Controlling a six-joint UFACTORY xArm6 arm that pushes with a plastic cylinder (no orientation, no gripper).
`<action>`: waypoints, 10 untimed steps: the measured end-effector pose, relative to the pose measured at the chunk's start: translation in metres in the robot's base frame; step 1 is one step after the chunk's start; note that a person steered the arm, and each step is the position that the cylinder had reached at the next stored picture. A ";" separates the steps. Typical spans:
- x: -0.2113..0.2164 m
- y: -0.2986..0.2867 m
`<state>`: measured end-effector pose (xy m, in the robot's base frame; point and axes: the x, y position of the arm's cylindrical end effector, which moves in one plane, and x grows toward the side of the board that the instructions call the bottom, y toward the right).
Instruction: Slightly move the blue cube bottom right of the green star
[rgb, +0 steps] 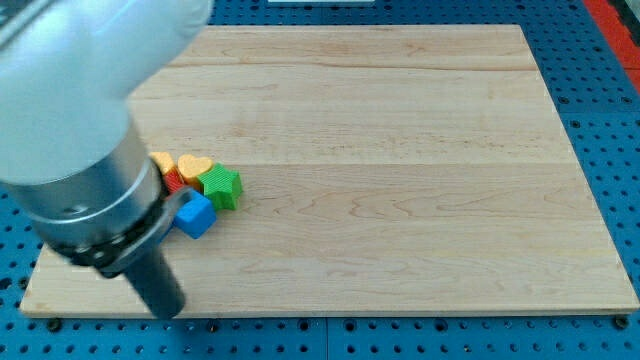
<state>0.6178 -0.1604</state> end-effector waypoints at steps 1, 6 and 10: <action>-0.030 -0.041; -0.111 0.020; -0.221 0.138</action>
<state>0.3967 -0.0225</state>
